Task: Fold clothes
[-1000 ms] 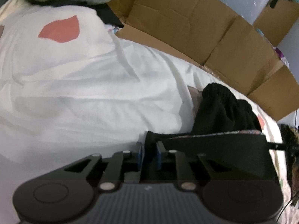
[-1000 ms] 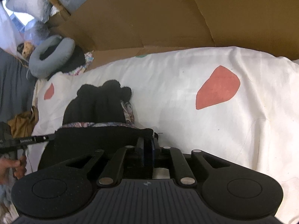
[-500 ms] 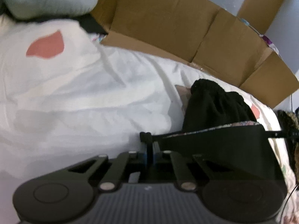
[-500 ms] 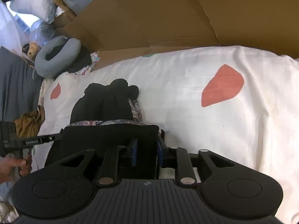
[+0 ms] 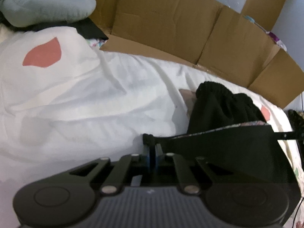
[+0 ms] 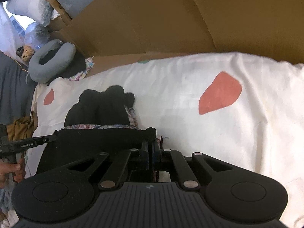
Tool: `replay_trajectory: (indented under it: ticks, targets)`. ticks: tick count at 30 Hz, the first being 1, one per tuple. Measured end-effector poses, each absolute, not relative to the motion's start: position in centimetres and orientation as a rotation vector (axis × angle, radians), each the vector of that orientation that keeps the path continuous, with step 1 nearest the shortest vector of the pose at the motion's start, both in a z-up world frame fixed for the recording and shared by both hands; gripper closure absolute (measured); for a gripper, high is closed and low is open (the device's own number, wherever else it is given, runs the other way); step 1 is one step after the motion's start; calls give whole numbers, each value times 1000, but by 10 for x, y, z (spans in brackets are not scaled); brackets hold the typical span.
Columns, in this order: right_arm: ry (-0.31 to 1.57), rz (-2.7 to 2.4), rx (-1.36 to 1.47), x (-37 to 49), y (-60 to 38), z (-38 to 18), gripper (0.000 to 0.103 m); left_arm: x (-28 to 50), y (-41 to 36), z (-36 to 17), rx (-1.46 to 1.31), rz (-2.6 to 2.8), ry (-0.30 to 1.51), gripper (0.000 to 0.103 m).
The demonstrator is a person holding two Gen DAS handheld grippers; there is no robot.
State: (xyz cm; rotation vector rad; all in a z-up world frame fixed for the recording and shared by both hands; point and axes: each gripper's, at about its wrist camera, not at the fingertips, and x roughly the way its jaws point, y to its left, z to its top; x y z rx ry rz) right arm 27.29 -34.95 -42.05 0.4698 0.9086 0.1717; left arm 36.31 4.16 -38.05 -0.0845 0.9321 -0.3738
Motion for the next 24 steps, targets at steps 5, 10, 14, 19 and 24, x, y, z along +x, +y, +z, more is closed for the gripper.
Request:
replay_trajectory:
  ticks: [5, 10, 14, 19, 24]
  targets:
    - [936, 163, 447, 276, -344, -425, 85, 362, 39, -384, -37, -366, 937, 78]
    - [963, 155, 407, 281, -339, -431, 70, 366, 38, -386, -43, -376, 956, 71]
    - [972, 171, 365, 285, -333, -432, 70, 367, 28, -388, 2, -397, 958, 58]
    - [969, 185, 280, 287, -319, -434, 70, 371, 20, -387, 51, -405, 975, 57]
    - [995, 146, 270, 291, -313, -432, 71, 372, 17, -386, 74, -398, 984, 57]
